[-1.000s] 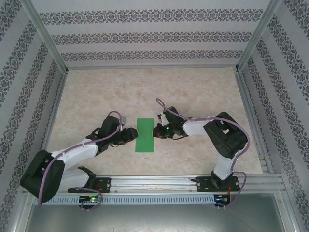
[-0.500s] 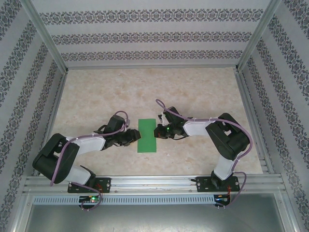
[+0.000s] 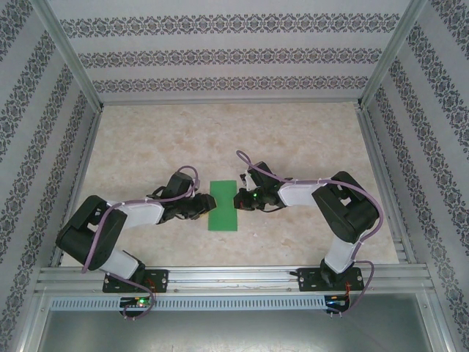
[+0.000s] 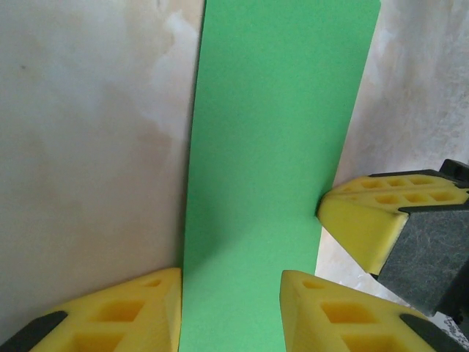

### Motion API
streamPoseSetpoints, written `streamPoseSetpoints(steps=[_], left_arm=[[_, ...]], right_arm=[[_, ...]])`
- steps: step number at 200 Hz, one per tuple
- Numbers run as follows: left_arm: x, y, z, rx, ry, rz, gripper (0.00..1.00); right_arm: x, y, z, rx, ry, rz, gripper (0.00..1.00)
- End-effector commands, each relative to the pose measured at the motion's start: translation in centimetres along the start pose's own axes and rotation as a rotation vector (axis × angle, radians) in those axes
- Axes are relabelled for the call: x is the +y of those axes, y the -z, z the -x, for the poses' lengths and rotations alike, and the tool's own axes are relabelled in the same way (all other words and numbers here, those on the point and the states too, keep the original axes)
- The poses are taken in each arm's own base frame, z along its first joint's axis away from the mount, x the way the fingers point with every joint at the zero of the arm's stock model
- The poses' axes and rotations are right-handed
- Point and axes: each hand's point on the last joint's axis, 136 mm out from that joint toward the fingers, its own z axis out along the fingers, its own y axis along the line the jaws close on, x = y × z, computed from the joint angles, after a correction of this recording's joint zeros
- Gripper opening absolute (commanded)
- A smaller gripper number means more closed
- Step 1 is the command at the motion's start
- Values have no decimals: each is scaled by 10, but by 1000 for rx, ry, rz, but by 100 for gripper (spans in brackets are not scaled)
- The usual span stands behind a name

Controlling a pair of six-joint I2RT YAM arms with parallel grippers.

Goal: Fold a paper plane with a square sheet of paper (fold left side to right side)
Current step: Fold the triangle at the center of the table.

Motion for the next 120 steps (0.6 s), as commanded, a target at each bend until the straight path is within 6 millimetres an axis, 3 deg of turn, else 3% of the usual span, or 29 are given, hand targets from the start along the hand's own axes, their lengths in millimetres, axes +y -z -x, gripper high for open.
streamPoseSetpoints(steps=[1, 47, 89, 120], left_arm=[[-7, -5, -2, 18, -23, -20, 39], [-19, -4, 3, -1, -26, -66, 37], [-15, 0, 2, -8, -31, -44, 25], [-17, 2, 1, -10, -27, -50, 11]], right_arm=[[-25, -5, -18, 56, -31, -89, 0], [-25, -5, -19, 58, -29, -88, 0], [-23, -3, -17, 49, -20, -82, 0], [-17, 1, -11, 30, -5, -58, 0]])
